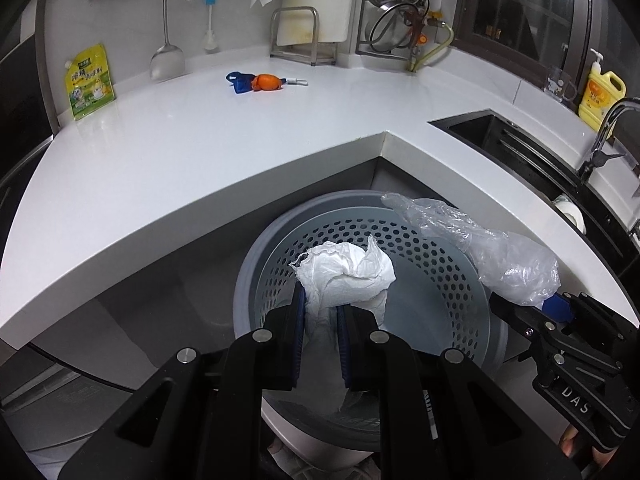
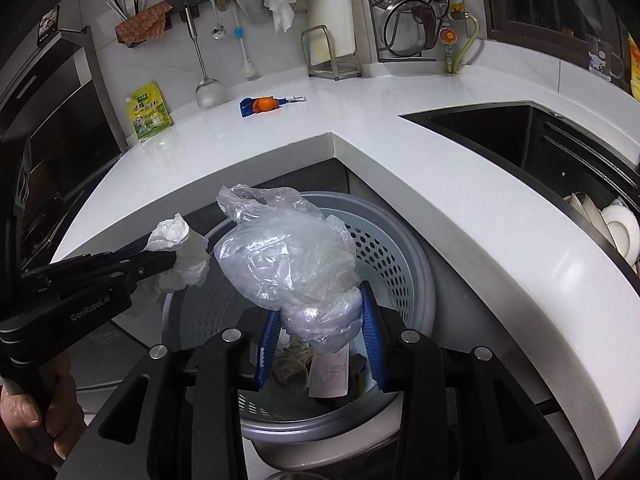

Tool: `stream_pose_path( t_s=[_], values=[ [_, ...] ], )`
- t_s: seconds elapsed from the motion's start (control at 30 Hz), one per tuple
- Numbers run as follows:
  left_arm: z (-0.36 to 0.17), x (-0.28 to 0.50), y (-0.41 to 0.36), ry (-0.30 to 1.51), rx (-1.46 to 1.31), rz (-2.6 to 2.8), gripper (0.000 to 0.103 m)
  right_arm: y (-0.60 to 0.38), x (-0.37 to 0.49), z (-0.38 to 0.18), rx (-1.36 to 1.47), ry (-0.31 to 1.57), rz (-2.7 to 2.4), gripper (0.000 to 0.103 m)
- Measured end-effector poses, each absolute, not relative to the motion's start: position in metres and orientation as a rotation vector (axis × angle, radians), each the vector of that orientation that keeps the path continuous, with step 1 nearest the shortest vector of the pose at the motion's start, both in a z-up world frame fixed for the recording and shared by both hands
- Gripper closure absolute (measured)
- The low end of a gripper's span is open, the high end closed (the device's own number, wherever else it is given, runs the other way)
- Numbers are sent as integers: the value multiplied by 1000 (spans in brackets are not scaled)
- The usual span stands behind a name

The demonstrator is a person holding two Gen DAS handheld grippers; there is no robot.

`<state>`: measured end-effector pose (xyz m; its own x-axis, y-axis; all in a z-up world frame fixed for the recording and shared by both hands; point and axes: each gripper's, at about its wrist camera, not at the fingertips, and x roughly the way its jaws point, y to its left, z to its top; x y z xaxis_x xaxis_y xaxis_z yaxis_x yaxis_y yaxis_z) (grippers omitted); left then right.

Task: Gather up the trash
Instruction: 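Open the left gripper dropping the tissue while the right drops the bag into the bin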

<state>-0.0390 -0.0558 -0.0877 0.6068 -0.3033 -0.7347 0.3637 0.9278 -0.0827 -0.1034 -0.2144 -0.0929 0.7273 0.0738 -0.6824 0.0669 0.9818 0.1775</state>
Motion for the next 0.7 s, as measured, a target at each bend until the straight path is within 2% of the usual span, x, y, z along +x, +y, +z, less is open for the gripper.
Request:
stream_pose_path(
  t_s=[0.3,0.37,0.4,0.47,0.57,0.7],
  values=[
    [-95,-34,-48,853,58,-368,84,-216,-99,-97,201,771,-2,67],
    [-95,-35,-47,849,56,-366,74,-216,-100,-97,201,770,-8,65],
    [-95,-35,-46,848,53,-365,70,-217,-100,-97,203,769,-10,61],
    [-94,-35,-44,841,52,-357,56,-219,-102,-96,210,760,-18,51],
    [-92,-36,-42,830,52,-351,50,-222,-104,-93,219,745,-25,43],
    [-89,-35,-39,820,45,-342,41,-224,-106,-92,227,735,-27,41]
  ],
)
